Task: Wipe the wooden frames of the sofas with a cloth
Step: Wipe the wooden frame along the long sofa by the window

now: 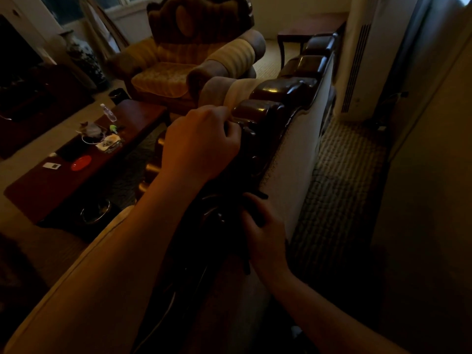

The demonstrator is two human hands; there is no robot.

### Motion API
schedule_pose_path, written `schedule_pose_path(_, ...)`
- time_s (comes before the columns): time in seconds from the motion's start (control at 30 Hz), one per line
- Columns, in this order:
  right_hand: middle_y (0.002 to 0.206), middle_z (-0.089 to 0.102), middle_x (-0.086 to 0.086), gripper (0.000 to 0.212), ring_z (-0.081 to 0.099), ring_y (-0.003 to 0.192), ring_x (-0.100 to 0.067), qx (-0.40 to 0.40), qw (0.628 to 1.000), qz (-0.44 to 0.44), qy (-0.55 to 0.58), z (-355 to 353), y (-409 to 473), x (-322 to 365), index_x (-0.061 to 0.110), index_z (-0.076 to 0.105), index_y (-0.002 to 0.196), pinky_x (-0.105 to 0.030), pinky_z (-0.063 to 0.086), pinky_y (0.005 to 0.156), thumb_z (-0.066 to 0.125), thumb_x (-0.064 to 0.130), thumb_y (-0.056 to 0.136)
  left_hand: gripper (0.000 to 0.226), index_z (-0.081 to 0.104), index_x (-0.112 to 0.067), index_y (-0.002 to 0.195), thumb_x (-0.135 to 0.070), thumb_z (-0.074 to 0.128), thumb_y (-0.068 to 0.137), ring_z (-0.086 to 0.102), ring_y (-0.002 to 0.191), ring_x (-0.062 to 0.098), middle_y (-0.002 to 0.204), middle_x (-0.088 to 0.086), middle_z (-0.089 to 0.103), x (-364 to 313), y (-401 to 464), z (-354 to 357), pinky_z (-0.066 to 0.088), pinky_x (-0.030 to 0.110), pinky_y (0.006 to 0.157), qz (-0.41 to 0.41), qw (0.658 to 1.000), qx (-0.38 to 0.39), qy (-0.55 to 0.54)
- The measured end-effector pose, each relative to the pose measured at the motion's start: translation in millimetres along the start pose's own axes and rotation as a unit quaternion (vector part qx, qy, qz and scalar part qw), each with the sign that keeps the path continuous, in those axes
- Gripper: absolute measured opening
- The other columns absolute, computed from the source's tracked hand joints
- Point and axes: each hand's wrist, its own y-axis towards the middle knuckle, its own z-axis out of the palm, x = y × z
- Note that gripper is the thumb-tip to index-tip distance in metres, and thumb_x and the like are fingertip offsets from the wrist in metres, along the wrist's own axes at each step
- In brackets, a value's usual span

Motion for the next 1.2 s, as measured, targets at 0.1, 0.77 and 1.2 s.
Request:
schedule_pose_path(0.1,0.099,0.057,0.021,0.024,0.055,0.094,0.011,-0.013,1.0,-0.008,0.005,0,1,5,0.029,0.06,0.108,-0.003,0.04,0.078,0.057,0.012,0.091,0.024,0.064,-0.016,0.1,-0.028,0.043,0.094,0.053,0.075,0.012,0.092,-0.001,0.063,0,-1,-1,0.029,0.017,0.054,0.006,1.0,0.001,-0.006)
schedule_pose_path(0.77,0.098,0.062,0.01,0.028,0.06,0.089,-0.001,-0.054,0.996,-0.034,-0.055,-38,58,14,0.021,0.062,0.119,-0.019,0.052,0.079,0.052,0.03,0.095,0.022,0.064,-0.015,0.093,-0.026,0.045,0.092,0.051,0.076,0.012,0.091,0.0,0.062,2,-1,-1,0.027,0.025,0.053,0.0,1.0,0.002,-0.009)
schedule_pose_path(1.2,0.114,0.05,0.005,0.03,0.046,0.101,0.02,-0.078,0.996,-0.029,0.024,16,19,0,0.036,0.05,0.11,0.001,0.035,0.084,0.051,0.01,0.095,0.023,0.063,-0.015,0.096,-0.027,0.044,0.092,0.049,0.078,0.012,0.095,0.0,0.061,4,2,0,0.029,0.027,0.064,-0.004,1.0,0.004,0.002)
